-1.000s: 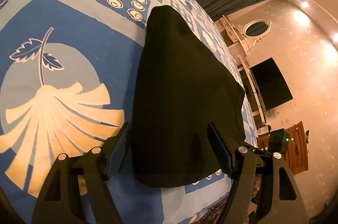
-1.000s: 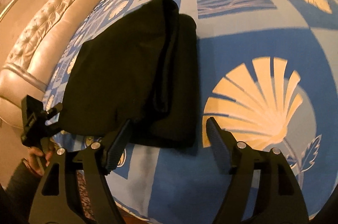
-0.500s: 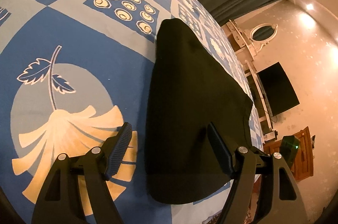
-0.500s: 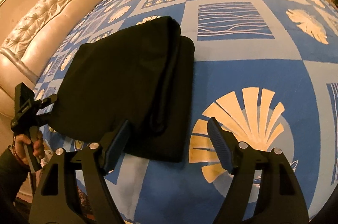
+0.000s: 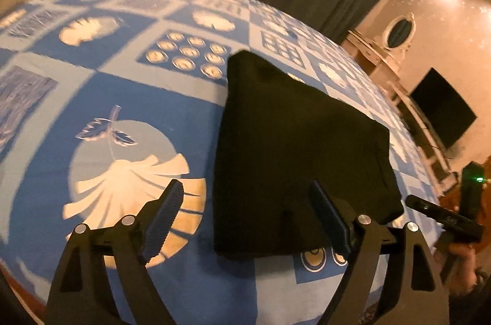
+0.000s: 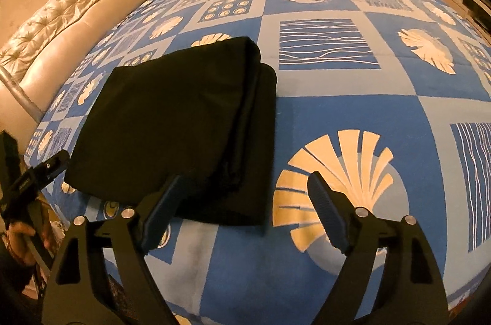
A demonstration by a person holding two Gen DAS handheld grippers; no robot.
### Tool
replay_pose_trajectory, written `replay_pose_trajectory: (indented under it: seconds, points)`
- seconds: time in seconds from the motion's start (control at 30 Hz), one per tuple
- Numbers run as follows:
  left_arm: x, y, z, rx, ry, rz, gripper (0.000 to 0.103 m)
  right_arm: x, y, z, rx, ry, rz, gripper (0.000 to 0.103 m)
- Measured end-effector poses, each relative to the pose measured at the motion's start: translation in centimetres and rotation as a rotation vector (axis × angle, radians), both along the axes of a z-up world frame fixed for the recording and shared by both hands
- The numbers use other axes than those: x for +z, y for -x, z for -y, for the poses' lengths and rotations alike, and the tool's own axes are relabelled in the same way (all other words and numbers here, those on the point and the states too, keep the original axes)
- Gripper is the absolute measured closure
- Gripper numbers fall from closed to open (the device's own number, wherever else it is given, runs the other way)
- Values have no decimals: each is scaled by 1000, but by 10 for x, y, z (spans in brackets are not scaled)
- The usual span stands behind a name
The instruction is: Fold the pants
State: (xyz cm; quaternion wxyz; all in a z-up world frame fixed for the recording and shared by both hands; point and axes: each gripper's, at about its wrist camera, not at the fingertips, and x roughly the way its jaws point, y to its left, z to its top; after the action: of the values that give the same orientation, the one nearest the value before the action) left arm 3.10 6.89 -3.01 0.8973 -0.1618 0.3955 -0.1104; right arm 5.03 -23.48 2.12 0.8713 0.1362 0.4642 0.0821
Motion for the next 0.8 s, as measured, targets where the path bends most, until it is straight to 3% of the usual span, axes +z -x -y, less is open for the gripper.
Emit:
replay_pose_trajectory:
  seconds: [0.17, 0.33, 0.53, 0.8]
  points:
    - [16, 33, 15, 113, -177, 96, 18, 4, 19, -7, -34, 12, 21, 19]
    - [18, 47, 38, 106, -342, 87, 18, 10, 47, -16, -73, 21, 58, 19]
    - [27, 67, 47, 104, -349, 117, 18, 21, 76, -26, -89, 58, 111, 17]
    - [30, 79, 59, 83, -317, 90, 18, 20, 90, -30, -70, 71, 142, 13]
